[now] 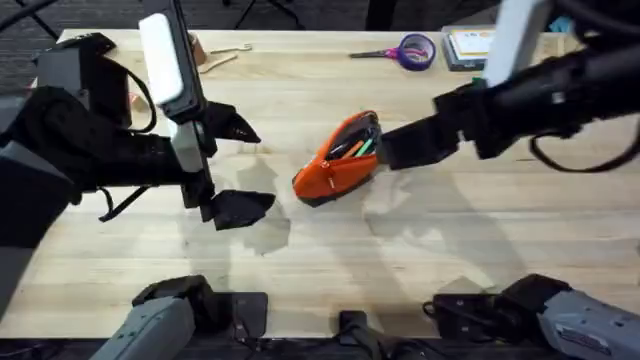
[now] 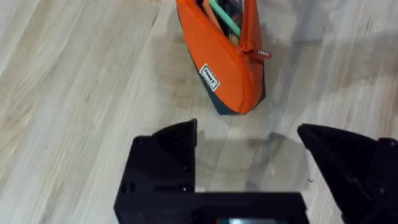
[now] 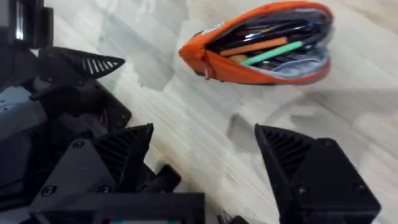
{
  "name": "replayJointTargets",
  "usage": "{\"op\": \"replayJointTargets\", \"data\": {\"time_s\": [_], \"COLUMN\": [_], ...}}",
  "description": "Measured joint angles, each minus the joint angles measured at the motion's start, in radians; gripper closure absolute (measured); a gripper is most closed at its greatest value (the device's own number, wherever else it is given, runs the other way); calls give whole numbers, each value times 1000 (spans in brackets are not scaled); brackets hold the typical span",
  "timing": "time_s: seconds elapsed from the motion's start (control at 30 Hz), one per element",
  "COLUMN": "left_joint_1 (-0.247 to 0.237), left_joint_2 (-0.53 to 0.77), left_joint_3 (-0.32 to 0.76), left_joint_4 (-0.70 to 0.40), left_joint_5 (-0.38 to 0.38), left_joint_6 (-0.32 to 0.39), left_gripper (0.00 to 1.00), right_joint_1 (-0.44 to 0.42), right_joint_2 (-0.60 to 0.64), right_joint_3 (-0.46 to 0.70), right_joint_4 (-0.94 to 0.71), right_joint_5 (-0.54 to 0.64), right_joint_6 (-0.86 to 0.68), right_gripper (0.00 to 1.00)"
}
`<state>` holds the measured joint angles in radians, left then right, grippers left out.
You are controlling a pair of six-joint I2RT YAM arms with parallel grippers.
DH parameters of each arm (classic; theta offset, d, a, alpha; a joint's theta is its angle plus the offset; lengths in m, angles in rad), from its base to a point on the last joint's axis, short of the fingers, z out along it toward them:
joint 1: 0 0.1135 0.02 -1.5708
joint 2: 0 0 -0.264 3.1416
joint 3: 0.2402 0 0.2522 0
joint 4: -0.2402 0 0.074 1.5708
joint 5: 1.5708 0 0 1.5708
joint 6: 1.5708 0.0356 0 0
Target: Unzip the bag, pick up the pens from the table one at a time and place them inside, then zip the bag closed.
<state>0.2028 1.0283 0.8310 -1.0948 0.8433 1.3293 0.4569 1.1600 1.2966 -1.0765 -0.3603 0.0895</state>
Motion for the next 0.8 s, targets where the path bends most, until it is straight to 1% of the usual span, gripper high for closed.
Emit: {"op": "replayJointTargets", "data": {"time_s": [0.27, 0.63, 0.8], "left_joint_1": [0, 0, 0], "left_joint_2": [0, 0, 0], "left_joint_3": [0, 0, 0], "left_joint_4": [0, 0, 0], "left_joint_5": [2, 2, 2], "left_joint_6": [0, 0, 0], "left_gripper": [7, 7, 7], "right_joint_1": [110, 208, 252], "right_joint_2": [69, 204, 249], "right_joint_3": [0, 0, 0], "right_joint_4": [40, 87, 105], "right_joint_5": [0, 2, 38], "right_joint_6": [20, 24, 28], "right_gripper": [4, 4, 4]}}
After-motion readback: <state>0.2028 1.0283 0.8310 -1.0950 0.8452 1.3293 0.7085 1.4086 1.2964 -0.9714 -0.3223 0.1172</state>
